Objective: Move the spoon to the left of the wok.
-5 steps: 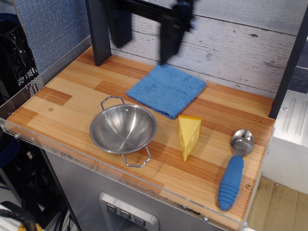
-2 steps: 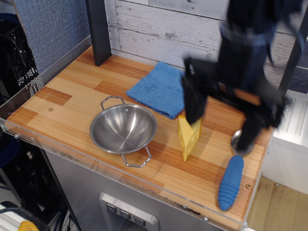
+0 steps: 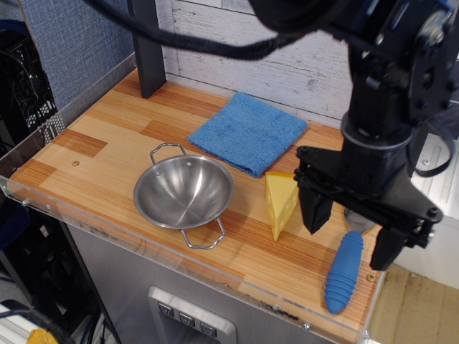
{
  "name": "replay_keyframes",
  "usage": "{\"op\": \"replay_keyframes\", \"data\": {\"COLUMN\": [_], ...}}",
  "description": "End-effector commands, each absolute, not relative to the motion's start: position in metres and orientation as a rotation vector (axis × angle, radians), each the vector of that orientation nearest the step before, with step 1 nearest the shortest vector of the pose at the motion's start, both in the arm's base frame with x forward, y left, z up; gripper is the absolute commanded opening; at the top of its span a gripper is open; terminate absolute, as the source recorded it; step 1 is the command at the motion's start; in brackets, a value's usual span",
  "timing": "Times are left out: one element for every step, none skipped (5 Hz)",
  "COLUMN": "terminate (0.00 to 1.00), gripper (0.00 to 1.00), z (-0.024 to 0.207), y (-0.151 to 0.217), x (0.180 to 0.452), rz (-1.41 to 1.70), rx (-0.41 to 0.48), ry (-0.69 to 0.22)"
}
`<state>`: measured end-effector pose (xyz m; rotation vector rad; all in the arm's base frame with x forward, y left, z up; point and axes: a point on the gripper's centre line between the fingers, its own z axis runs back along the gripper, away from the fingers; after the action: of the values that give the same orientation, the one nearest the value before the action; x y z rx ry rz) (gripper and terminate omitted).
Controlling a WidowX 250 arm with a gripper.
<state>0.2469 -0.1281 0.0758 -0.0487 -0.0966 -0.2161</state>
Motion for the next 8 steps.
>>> {"op": "replay_keyframes", "data": {"terminate": [0.0,0.0,0.0,0.0,0.0,0.0,0.0,0.0], "gripper": [1.0,1.0,1.0,1.0,1.0,0.0,0.0,0.0], "z": [0.037,0.026,0.019,0.013,0.007,0.005,0.009,0.022], "y": [-0.117,-0.106,-0.108,-0.114,-0.115,-0.115,-0.112,-0.111], "x": [0.259,0.264,0.264,0.266,0.267,0.267,0.266,0.266], "rz": [-0.238,-0.213,-0.204,-0.192,-0.182,-0.169,-0.179,-0.198], "rx": [-0.012,0.001,0.007,-0.001,-0.004,-0.002,-0.001,-0.018], "ry": [-0.043,-0.03,-0.029,-0.029,-0.028,-0.032,-0.034,-0.045]}}
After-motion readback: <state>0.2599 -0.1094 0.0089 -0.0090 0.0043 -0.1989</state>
